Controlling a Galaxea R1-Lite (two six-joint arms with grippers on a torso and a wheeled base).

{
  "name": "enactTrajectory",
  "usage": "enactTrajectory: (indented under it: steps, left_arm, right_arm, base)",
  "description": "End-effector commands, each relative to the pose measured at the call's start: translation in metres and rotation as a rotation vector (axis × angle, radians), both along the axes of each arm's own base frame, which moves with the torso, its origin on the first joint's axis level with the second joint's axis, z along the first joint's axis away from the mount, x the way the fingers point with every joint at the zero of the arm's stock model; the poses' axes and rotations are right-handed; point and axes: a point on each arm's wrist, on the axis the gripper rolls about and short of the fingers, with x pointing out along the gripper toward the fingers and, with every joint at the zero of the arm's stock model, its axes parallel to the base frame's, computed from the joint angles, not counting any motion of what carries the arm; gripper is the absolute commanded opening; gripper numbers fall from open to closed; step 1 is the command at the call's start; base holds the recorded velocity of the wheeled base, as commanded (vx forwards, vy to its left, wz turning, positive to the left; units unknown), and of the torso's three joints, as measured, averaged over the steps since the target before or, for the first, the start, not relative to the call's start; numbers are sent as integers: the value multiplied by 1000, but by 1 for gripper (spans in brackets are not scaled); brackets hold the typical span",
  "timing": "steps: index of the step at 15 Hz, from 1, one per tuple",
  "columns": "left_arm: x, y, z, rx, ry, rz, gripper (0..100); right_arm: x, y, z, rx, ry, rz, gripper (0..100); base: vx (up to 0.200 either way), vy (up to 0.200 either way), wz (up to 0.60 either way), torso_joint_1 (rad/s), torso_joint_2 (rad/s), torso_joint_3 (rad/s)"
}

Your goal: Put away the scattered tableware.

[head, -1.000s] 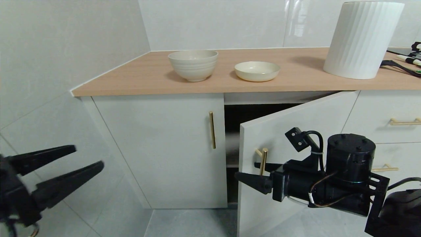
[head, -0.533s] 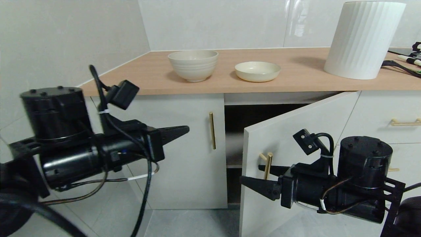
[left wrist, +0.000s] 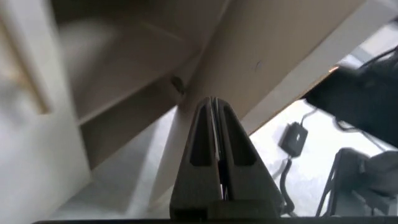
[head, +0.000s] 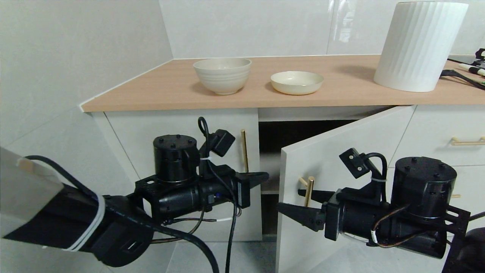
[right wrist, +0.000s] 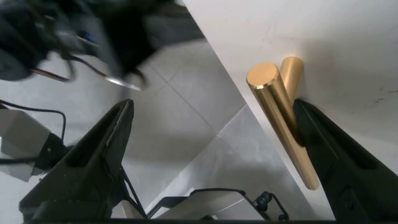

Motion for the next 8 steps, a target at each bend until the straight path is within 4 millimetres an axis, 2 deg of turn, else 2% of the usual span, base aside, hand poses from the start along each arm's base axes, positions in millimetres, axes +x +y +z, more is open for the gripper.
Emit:
enactTrajectory:
  steps: [1, 3, 6, 8]
  left_arm:
    - [16, -17, -20, 21, 13, -19, 0]
    - [21, -31, -21, 11, -4, -40, 0]
    - [23, -50, -10, -22, -53, -66, 0]
    - [25, -51, -13, -15, -55, -35, 0]
  right_arm:
    - [1, 0, -3, -9, 9, -4, 100]
    - [0, 0, -3, -9, 9, -4, 100]
    - [2, -3, -4, -11, 12, -17, 100]
    - [4, -10, -3, -15, 10, -65, 100]
  base:
    - [0, 0, 0, 0, 0, 0]
    - [0, 0, 0, 0, 0, 0]
    - [0, 0, 0, 0, 0, 0]
    - [0, 0, 0, 0, 0, 0]
